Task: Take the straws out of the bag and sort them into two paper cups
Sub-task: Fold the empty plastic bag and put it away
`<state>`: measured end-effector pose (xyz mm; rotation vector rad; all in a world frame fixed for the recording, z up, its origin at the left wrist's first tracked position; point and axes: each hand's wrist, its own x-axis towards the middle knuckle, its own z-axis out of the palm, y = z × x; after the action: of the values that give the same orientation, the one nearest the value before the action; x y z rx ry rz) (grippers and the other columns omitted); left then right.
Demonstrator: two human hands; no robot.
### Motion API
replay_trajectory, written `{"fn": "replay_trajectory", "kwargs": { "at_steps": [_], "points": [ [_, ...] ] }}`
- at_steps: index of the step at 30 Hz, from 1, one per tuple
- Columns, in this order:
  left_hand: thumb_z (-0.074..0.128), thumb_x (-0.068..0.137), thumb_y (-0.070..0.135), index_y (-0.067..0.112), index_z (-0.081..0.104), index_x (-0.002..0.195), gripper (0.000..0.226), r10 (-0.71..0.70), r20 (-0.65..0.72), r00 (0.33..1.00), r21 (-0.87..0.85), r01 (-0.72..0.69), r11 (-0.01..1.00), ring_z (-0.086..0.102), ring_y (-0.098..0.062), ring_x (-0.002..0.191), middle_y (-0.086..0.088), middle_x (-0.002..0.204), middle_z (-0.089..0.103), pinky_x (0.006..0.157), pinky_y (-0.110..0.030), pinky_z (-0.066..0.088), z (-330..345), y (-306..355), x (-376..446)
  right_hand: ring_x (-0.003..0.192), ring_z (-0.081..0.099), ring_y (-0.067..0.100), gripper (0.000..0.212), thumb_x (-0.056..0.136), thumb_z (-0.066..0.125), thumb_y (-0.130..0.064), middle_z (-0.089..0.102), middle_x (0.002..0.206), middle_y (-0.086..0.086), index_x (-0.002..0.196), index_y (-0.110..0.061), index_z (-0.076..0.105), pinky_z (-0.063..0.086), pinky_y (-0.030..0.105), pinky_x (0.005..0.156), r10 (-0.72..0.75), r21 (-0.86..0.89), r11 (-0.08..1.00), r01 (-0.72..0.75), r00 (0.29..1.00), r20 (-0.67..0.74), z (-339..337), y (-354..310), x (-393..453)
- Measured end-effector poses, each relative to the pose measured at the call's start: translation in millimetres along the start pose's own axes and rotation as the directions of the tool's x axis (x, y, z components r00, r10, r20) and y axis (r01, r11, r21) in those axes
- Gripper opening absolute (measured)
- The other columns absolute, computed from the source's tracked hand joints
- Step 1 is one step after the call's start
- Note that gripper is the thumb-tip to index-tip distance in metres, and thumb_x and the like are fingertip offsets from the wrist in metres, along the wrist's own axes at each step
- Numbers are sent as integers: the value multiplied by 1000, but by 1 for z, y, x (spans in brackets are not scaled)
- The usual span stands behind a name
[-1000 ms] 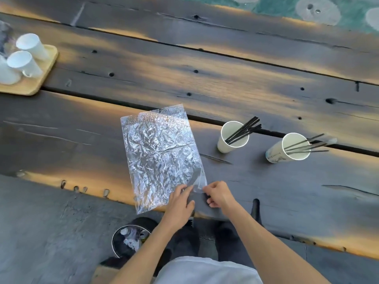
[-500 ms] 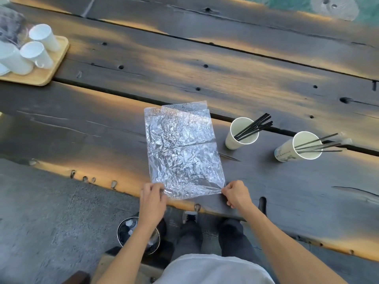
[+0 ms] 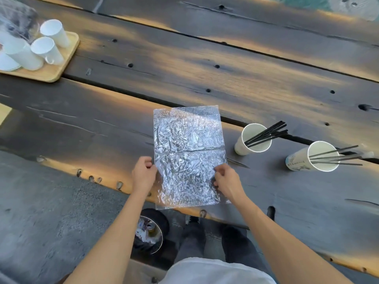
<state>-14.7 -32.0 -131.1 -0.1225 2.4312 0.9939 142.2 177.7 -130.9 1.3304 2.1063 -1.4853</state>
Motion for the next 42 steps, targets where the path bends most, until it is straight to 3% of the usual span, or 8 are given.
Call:
{"fn": "replay_trajectory", "kwargs": {
  "at_steps": [4, 11, 17, 21, 26, 32, 36, 42],
  "points": [
    [59, 94, 3, 13, 50, 135, 43, -141, 22, 990, -260, 142, 955, 67, -22, 89, -9, 122, 61, 85, -39, 58, -3, 30, 43, 101, 63, 27, 40, 92, 50, -13, 62, 126, 7, 131, -11, 54, 54, 48, 91, -67, -4, 998, 67, 996, 64, -5, -25, 18],
    [62, 94, 2, 9, 53, 129, 37, -237, 114, 965, -288, 260, 921, 57, -14, 51, -10, 88, 65, 45, -19, 54, 0, 66, 80, 95, 61, 24, 46, 94, 46, 3, 51, 138, 11, 138, -7, 47, 53, 36, 80, -57, -40, 997, 64, 986, 158, -10, -44, 41],
    [62, 89, -4, 5, 66, 102, 16, -198, 165, 966, -184, 227, 956, 51, -8, 39, -12, 80, 64, 41, -18, 47, -2, 65, 87, 113, 56, 22, 52, 97, 43, 2, 43, 151, 9, 147, -9, 40, 46, 25, 70, -51, -75, 995, 66, 981, 185, -8, -40, 52],
    [63, 92, -3, 2, 62, 102, 11, -148, 220, 964, -231, 199, 953, 66, -14, 51, -13, 91, 72, 48, -21, 55, -11, 59, 84, 114, 54, 23, 50, 94, 45, -1, 42, 147, 12, 142, -16, 46, 45, 25, 78, -61, -112, 990, 82, 982, 179, 1, -31, 60],
    [59, 95, 0, 5, 57, 92, 7, -127, 221, 967, -286, 189, 939, 76, -31, 85, -17, 98, 75, 80, -37, 62, -16, 50, 82, 121, 54, 27, 49, 94, 48, 1, 44, 140, 15, 141, -11, 47, 45, 26, 88, -53, -90, 994, 68, 986, 161, 3, -30, 62],
    [57, 95, -4, 4, 57, 86, 12, -33, 221, 975, -350, 111, 930, 71, -28, 101, -19, 102, 73, 94, -38, 57, -21, 36, 68, 83, 55, 19, 30, 94, 42, 0, 53, 107, 7, 121, -14, 43, 43, 23, 60, 38, 172, 984, -49, 997, 66, -2, -33, 47],
    [61, 94, 0, -3, 64, 94, 4, 51, 209, 977, -348, 26, 937, 69, -19, 106, -6, 104, 76, 96, -34, 54, -24, 22, 50, 87, 62, 19, 40, 100, 43, -8, 57, 100, 1, 138, -12, 31, 48, 27, 68, 33, 297, 954, -39, 999, 27, -4, -29, 34],
    [55, 98, 1, 21, 70, 112, 29, 94, 194, 976, -241, -46, 969, 62, 8, 96, 18, 107, 70, 80, -19, 48, -31, 3, 22, 81, 68, 28, 70, 99, 50, -11, 65, 109, 15, 153, -32, 10, 55, 36, 71, 115, 632, 762, -140, 990, 80, -8, -32, 28]
  ]
}}
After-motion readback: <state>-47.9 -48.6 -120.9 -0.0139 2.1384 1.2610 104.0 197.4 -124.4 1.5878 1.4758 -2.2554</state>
